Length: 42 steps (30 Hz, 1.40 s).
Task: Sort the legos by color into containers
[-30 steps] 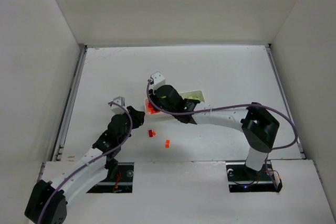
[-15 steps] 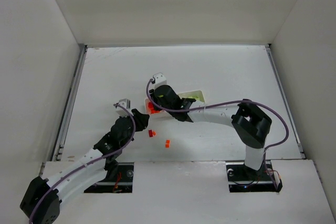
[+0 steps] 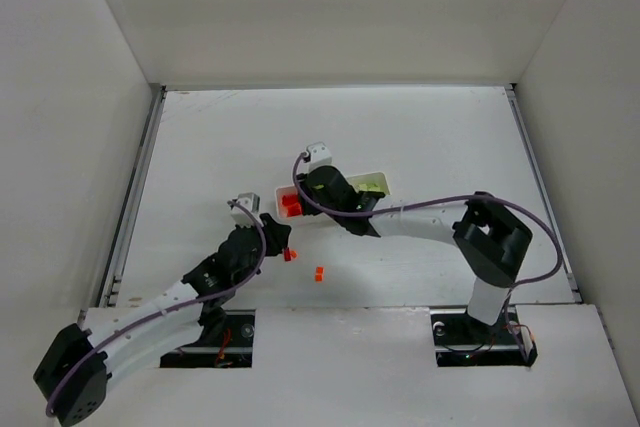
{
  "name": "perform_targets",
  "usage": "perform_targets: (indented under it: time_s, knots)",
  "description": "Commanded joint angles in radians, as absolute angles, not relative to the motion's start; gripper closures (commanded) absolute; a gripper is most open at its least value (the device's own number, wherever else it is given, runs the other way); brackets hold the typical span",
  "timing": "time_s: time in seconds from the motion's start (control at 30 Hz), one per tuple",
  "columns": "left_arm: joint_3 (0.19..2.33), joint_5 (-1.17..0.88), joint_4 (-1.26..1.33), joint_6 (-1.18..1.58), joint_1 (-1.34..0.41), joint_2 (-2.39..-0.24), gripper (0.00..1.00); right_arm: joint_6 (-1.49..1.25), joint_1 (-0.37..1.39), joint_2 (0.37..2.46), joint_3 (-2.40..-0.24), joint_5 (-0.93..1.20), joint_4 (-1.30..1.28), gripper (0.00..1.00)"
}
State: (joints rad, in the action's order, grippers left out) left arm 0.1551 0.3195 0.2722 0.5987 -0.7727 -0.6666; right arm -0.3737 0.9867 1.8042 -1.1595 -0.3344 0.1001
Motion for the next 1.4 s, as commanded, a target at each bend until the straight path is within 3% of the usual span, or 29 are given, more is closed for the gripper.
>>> perform_targets:
  time_s: [0.0, 0.2, 0.5, 0.83, 1.37]
  knots:
    - [0.199, 0.33, 0.299, 0.565, -0.824, -0.681, 0.72, -0.408, 0.961, 1.685, -1.103, -0.386, 0.181, 0.6]
    - [0.267, 0.291, 0.265, 0.525, -1.022, -0.851, 0.73, -0.448, 0.9, 1.525, -0.951, -0.465, 0.19, 0.63]
    - [0.348, 0.552, 0.216, 0.594, -1.298, -1.06, 0.63, -0.495, 0.847, 1.424, -0.792, -0.463, 0.242, 0.59]
    - [0.387, 0.604, 0.222, 0.649, -1.326, -1.177, 0.61, -0.506, 0.849, 1.421, -0.785, -0.448, 0.253, 0.59]
    - [0.399, 0.595, 0.235, 0.653, -1.329, -1.266, 0.68, -0.518, 0.849, 1.394, -0.761, -0.439, 0.291, 0.58]
